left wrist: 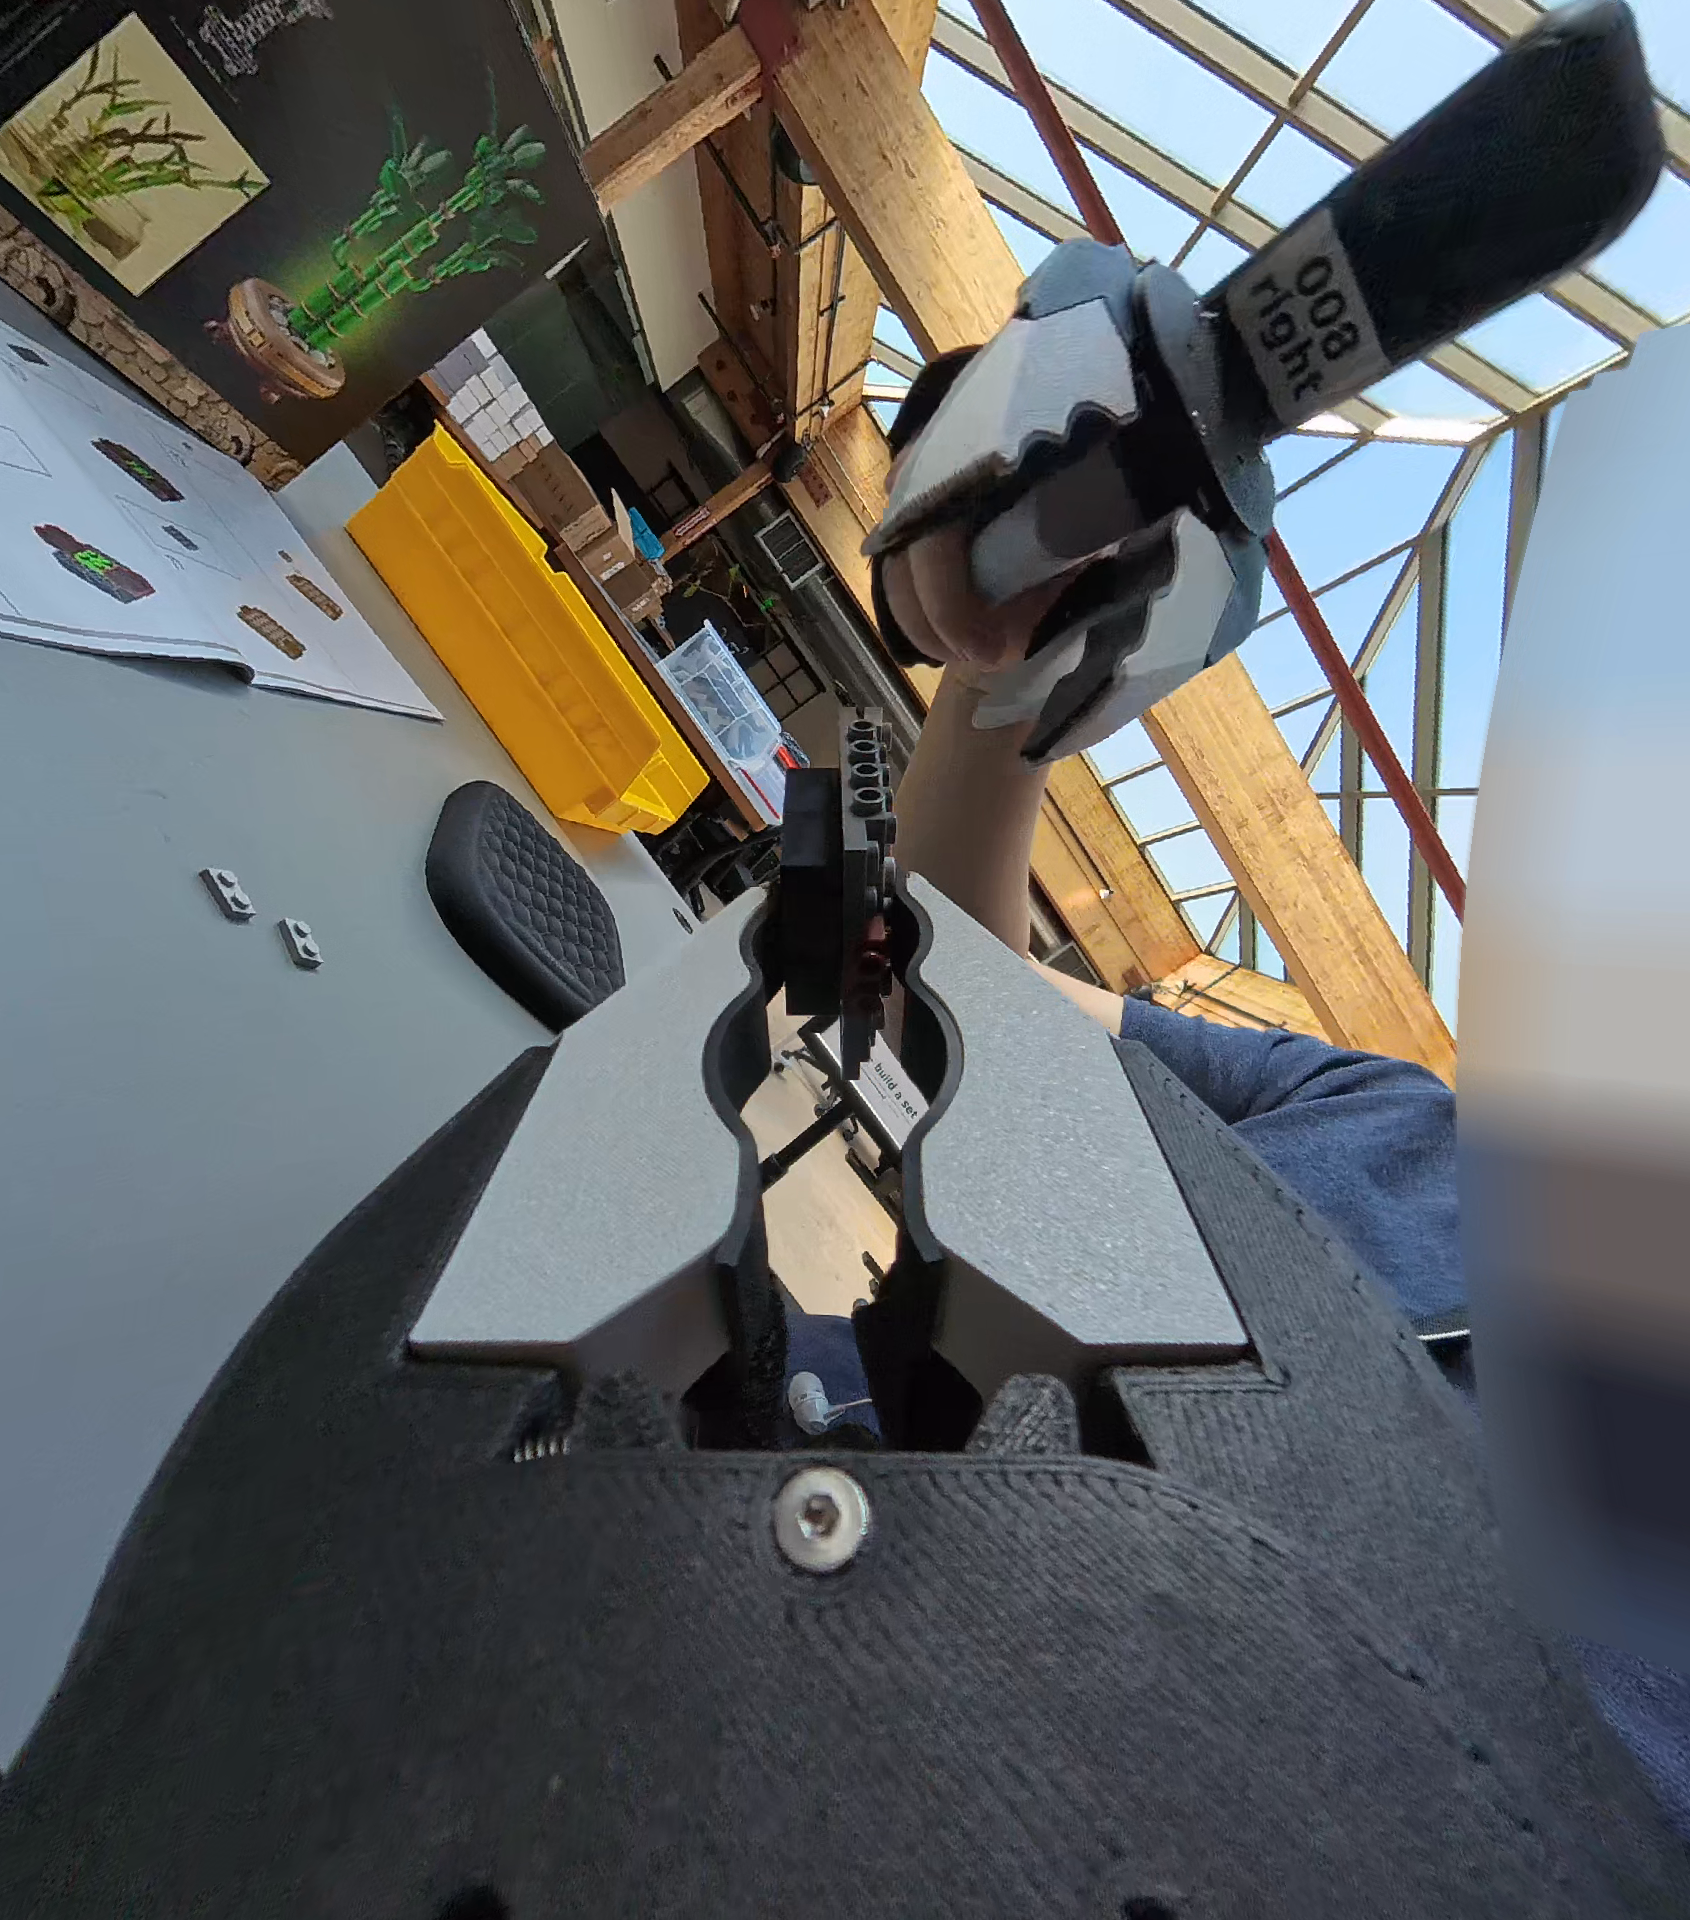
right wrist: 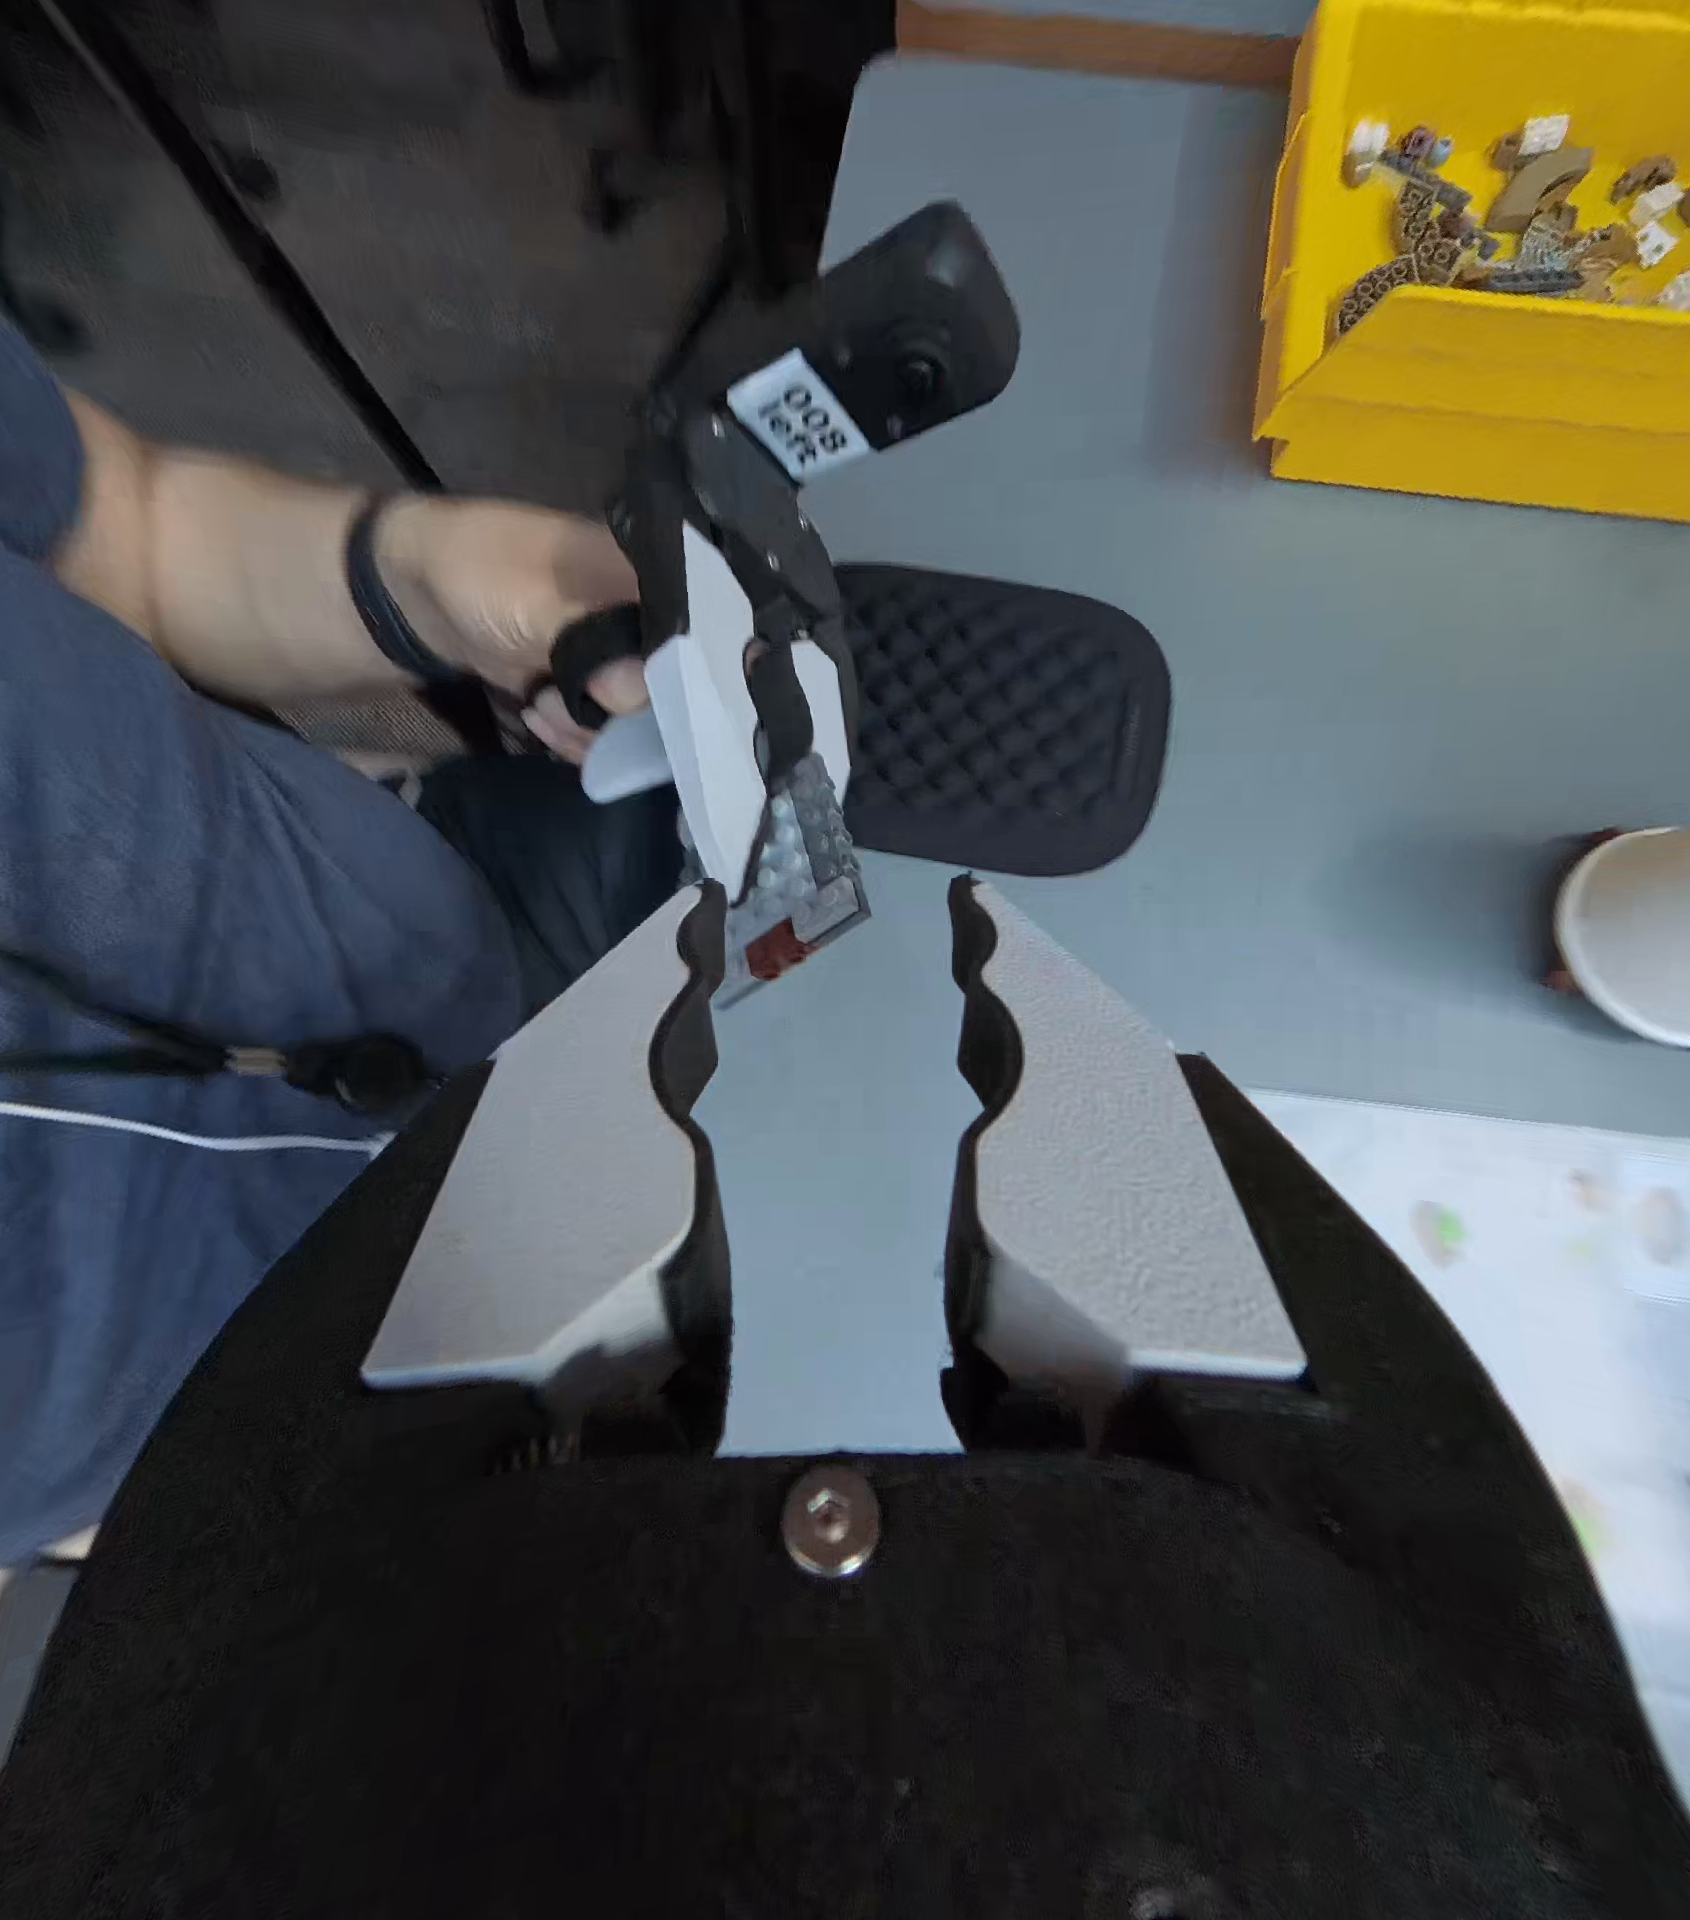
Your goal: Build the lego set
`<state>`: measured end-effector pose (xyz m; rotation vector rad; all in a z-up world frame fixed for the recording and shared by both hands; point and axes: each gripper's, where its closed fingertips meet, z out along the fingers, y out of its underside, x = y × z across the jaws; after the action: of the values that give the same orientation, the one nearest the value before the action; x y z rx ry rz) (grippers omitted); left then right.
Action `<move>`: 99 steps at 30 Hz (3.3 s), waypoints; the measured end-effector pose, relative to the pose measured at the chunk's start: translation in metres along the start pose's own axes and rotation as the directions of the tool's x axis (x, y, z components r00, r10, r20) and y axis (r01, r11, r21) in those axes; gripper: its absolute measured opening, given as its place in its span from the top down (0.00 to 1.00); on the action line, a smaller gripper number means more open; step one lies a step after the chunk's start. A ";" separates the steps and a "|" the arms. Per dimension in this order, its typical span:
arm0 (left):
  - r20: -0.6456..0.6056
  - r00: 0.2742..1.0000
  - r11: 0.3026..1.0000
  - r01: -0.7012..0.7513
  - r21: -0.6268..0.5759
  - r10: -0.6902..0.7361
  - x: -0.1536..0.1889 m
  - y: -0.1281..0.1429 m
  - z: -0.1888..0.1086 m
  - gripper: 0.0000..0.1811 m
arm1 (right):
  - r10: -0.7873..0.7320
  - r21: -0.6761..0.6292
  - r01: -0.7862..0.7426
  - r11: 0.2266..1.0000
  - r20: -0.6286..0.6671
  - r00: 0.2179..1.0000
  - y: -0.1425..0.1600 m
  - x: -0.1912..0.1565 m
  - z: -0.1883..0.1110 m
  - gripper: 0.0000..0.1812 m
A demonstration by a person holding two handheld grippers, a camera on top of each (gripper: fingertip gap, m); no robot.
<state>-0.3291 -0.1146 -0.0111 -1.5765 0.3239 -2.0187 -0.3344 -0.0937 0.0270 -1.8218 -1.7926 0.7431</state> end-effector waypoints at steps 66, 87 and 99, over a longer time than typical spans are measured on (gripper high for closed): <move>0.117 0.967 0.973 -0.217 -0.076 0.224 0.002 0.005 0.006 0.90 | 0.142 0.433 -0.118 0.894 -0.023 0.990 0.026 0.005 -0.033 0.82; 0.141 0.942 0.687 -0.113 -0.718 0.303 -0.018 0.084 0.013 0.90 | 0.191 0.112 -0.242 0.964 0.341 0.920 0.088 -0.064 0.034 0.82; 0.081 0.964 0.884 -0.198 -0.423 0.255 -0.013 0.017 0.036 0.68 | 0.409 0.424 -0.525 0.738 0.338 0.848 0.087 -0.019 0.016 0.91</move>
<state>-0.2881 -0.1162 -0.0199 -1.8136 0.8884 -1.7257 -0.2811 -0.1158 -0.0424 -1.8736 -1.0711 1.5104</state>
